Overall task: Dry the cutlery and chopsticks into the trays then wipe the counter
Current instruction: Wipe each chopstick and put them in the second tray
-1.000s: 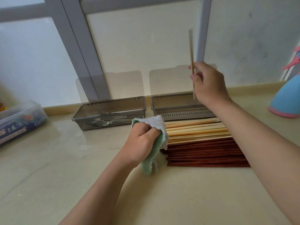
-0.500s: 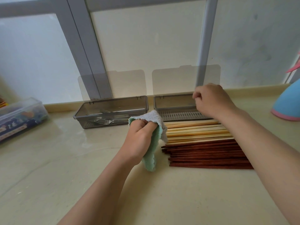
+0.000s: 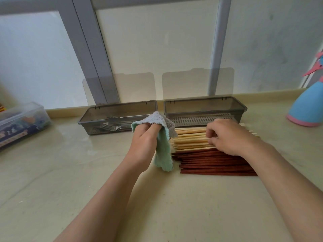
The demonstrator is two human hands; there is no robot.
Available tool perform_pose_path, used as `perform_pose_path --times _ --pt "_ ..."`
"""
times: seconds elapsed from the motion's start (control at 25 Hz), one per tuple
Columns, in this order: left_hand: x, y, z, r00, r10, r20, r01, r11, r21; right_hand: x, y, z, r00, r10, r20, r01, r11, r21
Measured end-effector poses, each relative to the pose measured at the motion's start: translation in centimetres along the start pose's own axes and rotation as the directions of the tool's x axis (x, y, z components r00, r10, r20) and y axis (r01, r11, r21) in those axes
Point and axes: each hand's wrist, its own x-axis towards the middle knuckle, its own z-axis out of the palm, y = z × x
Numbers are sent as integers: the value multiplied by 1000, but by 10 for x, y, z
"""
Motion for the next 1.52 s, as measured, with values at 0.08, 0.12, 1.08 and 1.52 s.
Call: perform_pose_path --times 0.08,0.12,1.08,1.52 --pt "2 -1 -3 999 5 -31 -5 1000 15 0 0 1 1000 -1 0 1 1000 -10" --pt "3 -2 -3 998 -1 -56 2 1000 23 0 1 1 1000 -13 -20 13 1000 2" --pt "-5 10 14 979 128 -159 -136 990 -34 -29 -76 22 935 -219 -281 356 600 716" --pt "5 15 1 957 102 -273 -132 987 -95 -32 -67 4 938 -324 125 202 801 564"
